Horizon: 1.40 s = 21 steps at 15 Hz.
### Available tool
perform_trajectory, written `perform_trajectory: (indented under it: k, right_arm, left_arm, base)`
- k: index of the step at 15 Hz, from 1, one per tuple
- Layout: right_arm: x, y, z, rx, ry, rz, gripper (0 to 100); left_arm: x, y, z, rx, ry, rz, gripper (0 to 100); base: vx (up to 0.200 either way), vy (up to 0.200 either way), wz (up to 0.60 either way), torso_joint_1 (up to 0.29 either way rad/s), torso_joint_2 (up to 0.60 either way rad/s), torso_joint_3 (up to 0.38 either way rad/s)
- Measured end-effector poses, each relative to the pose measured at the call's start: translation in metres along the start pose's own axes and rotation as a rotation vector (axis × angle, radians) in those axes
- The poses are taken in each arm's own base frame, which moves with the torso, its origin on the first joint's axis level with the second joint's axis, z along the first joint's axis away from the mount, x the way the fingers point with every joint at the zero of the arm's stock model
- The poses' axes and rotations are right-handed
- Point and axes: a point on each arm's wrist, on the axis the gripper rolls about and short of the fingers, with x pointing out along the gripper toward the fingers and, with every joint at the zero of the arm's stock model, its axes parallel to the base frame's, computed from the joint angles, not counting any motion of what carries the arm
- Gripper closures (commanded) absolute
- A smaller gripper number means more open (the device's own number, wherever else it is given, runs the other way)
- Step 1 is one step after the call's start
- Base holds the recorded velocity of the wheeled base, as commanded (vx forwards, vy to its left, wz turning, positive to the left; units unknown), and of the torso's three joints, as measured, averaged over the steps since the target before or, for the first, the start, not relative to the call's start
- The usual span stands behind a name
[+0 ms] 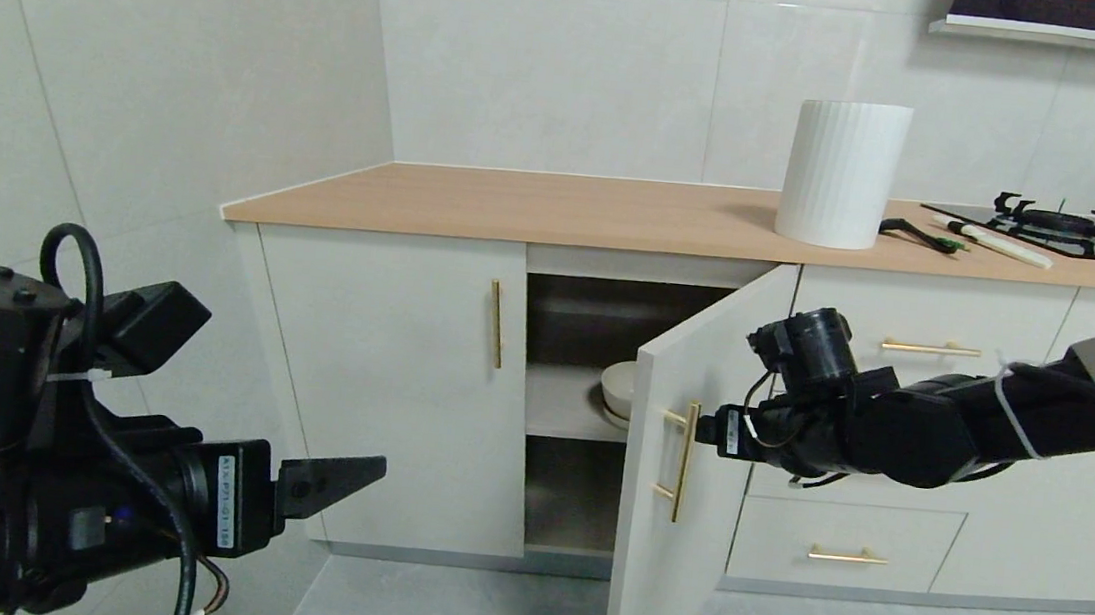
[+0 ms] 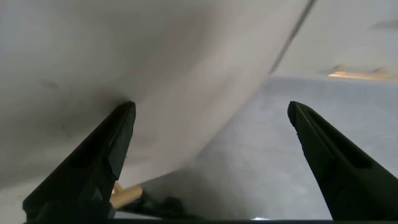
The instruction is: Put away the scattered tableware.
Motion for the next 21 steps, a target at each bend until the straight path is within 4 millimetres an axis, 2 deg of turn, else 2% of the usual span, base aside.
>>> perform_trajectory:
  k: [6, 9, 10, 18, 21]
  right_arm:
    - [0.031, 0.007, 0.003, 0.085, -0.033, 0.028, 0]
    - [0.045, 0.009, -0.001, 0.084, -0.017, 0.023, 0]
    - [0.047, 0.008, -0.003, 0.083, -0.014, 0.021, 0]
    - [0.054, 0.015, -0.006, 0.124, -0.006, 0.03, 0]
    - [0.055, 0.017, -0.003, 0.153, -0.018, 0.037, 0]
  left_arm:
    - [0.002, 0.0, 0.0, 0.002, 0.002, 0.01, 0]
    - [0.004, 0.0, -0.001, 0.003, 0.006, 0.021, 0]
    - [0.004, 0.001, -0.002, 0.004, 0.01, 0.021, 0]
    - [0.005, 0.001, -0.003, 0.006, 0.019, 0.021, 0]
    - [0.005, 0.001, -0.003, 0.005, 0.019, 0.022, 0]
  base:
    - [0.0, 0.0, 0.0, 0.0, 0.0, 0.0]
    - [0.0, 0.0, 0.0, 0.0, 0.0, 0.0]
    - [0.0, 0.0, 0.0, 0.0, 0.0, 0.0]
    - [0.2, 0.0, 0.0, 0.001, 0.0, 0.002]
    - [0.0, 0.0, 0.0, 0.0, 0.0, 0.0]
